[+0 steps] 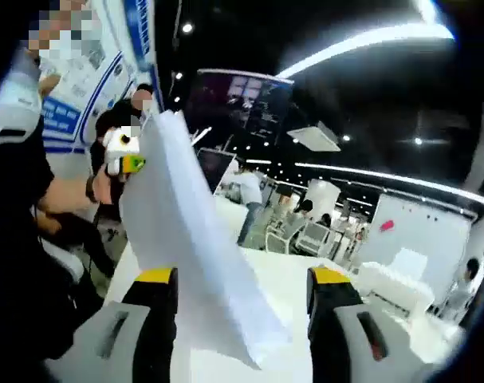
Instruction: Organize the stack of printing papers by aligning and flattening the scattered papers on the table
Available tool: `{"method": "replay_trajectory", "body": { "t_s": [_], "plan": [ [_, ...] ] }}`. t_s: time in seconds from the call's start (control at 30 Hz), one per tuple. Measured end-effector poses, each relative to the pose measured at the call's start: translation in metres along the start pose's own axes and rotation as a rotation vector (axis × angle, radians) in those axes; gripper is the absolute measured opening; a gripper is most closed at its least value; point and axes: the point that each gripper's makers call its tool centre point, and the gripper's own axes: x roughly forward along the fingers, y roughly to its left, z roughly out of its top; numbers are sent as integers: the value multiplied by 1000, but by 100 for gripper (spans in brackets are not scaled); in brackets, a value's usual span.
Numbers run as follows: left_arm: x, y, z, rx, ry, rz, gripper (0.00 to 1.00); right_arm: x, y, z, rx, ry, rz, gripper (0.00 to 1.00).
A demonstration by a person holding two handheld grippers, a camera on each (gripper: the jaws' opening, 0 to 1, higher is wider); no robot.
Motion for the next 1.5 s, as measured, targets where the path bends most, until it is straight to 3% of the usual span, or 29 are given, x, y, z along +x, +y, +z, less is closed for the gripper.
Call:
{"method": "replay_trajectory", "body": {
  "t_s": [0.1, 0.17, 0.3, 0.33, 0.47, 0.53, 0.6, 0.67, 0.87, 0.97, 1.03, 1.1, 1.23, 1.37, 1.5],
  "plan": [
    [-3, -1, 3, -4, -15, -2, 5, 0, -2, -19, 126, -51, 32, 78],
    [-4, -1, 4, -3, -22, -3, 5, 4, 7, -39, 209, -68, 91, 78],
    [-4, -8, 12, -26, -71, -36, 5, 16, 29, -59, 374, -97, 221, 82],
    [-3, -8, 14, -27, -77, -37, 5, 21, 33, -61, 402, -95, 232, 84],
    [-2, -7, 21, -51, -120, -49, 5, 32, 59, -40, 459, -194, 309, 85],
    [-2, -4, 23, -72, -141, -47, 5, 35, 67, -41, 460, -182, 327, 65],
    [-2, -1, 21, -81, -148, -36, 5, 32, 78, -37, 451, -186, 375, 28],
    [-6, 8, 19, -106, -170, 3, 5, 29, 80, -34, 457, -180, 373, 10],
    [-15, 28, 2, -136, -166, 89, 5, 22, 74, -26, 448, -130, 308, 1],
    [-17, 37, -9, -111, -142, 138, 5, 19, 68, -22, 438, -102, 256, 0],
    [-19, 47, -23, -119, -130, 203, 5, 19, 59, -26, 483, -63, 201, 0],
    [-19, 47, -30, -121, -135, 214, 6, 21, 49, -27, 475, -45, 137, 0],
    [-19, 52, -41, -131, -138, 250, 6, 18, 49, -21, 348, -9, 64, 0],
    [-18, 55, -48, -169, -146, 259, 6, 16, 44, -18, 277, 27, 17, 0],
    [-17, 59, -62, -158, -105, 291, 6, 14, 39, -20, 211, 79, -28, 0]
  ]
}}
